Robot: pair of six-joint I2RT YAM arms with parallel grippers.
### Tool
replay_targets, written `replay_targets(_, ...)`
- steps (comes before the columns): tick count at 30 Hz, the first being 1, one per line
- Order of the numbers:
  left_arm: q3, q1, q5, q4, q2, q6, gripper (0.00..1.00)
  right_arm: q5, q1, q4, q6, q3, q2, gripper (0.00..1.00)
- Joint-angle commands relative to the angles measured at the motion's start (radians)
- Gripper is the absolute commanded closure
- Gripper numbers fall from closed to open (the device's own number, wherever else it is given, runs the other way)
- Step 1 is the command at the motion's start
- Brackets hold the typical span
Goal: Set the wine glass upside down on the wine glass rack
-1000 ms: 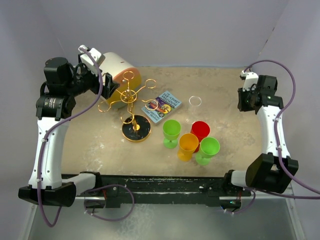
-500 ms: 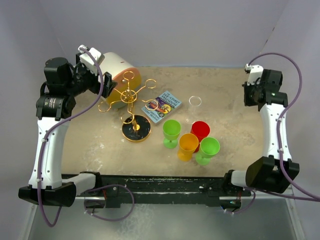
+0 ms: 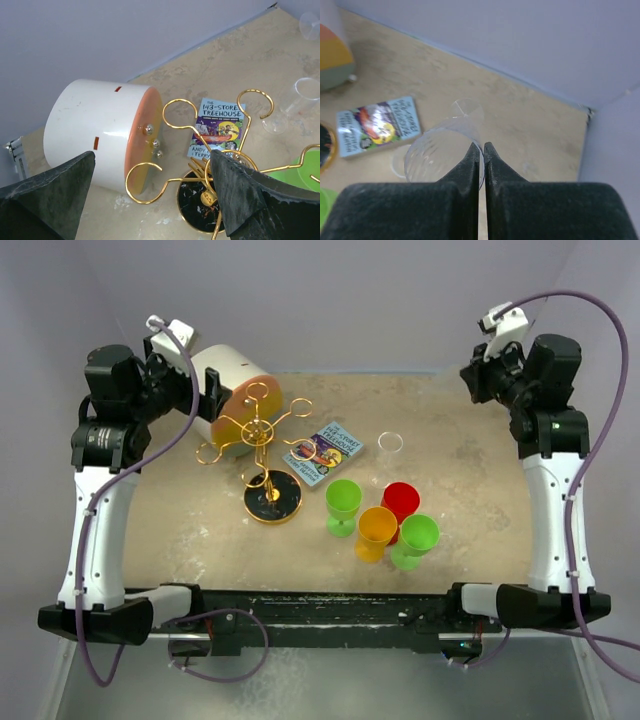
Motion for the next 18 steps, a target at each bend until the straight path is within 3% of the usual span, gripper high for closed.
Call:
replay_targets(1,0.079,0.008,0.021,0.066,0.041,-0.079,0.01,-0.181,0.033,0.156,0.126,0.059,-0.009,1.00)
replay_targets(9,0.179,-0.001,0.160,0.116,0.165,-0.270,0.00,-0.407,0.046,0.325,0.400,0.173,0.024,1.00)
replay_targets(14,0.260,-0.103,0.126,0.131,0.236,-0.279,0.00,-0.469,0.062,0.469,0.551,0.172,0.040,1.00)
replay_targets(18,0.312,-0.144,0.163,0.170,0.298,-0.372,0.02,-0.507,0.083,0.576,0.655,0.170,0.061,1.00)
